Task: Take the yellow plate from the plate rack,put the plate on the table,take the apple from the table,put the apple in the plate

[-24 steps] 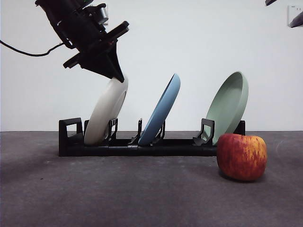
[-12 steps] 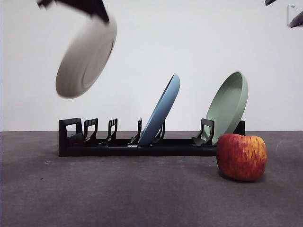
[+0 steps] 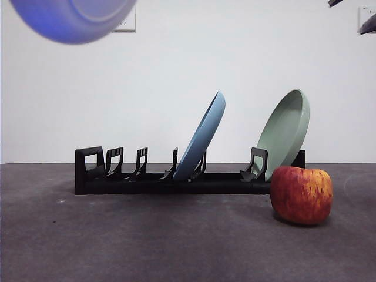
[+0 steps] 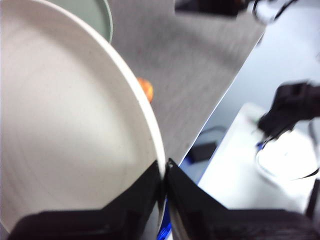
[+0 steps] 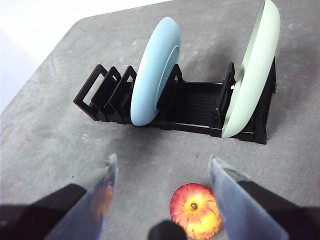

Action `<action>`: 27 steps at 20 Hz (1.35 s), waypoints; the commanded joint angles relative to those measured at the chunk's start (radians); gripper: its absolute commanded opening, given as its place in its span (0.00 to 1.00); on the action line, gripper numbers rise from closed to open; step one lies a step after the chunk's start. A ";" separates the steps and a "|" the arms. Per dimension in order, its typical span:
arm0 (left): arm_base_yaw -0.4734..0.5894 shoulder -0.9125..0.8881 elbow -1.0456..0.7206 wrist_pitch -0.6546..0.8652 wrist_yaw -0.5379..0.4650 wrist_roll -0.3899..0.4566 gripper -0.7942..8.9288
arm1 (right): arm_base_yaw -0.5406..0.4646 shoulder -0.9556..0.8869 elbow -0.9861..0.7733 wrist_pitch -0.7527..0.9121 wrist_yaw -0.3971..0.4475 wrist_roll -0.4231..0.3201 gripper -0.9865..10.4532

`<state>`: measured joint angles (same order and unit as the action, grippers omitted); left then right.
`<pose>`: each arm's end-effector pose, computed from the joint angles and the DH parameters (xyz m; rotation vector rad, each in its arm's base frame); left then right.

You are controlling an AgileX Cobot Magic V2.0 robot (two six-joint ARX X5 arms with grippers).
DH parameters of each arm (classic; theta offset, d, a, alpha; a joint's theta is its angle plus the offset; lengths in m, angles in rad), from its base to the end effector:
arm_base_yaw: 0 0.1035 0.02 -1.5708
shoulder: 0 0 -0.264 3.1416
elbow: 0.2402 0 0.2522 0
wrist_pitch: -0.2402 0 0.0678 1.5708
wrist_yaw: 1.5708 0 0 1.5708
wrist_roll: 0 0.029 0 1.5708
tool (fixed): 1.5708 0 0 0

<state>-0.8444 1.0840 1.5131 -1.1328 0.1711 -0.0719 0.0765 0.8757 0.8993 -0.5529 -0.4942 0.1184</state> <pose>0.1077 -0.1287 0.4309 0.1792 0.7261 -0.9451 0.1734 0.0271 0.3249 0.2238 0.5577 0.5260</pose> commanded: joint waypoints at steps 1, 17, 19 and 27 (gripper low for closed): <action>-0.100 0.035 -0.002 -0.012 -0.135 -0.032 0.07 | -0.002 0.002 0.002 0.005 0.004 -0.008 0.36; -0.285 0.510 -0.205 0.171 -0.483 -0.040 0.07 | -0.002 0.001 0.002 0.004 0.003 -0.008 0.36; -0.280 0.510 -0.312 0.285 -0.483 -0.040 0.07 | -0.002 0.001 0.002 0.004 0.003 -0.008 0.36; -0.253 0.520 -0.578 0.546 -0.480 -0.030 0.07 | -0.002 0.001 0.002 -0.006 0.003 -0.008 0.36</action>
<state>-1.1011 1.5932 0.9459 -0.5961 -0.3180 -0.0952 0.0765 0.8757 0.8993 -0.5613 -0.4942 0.1184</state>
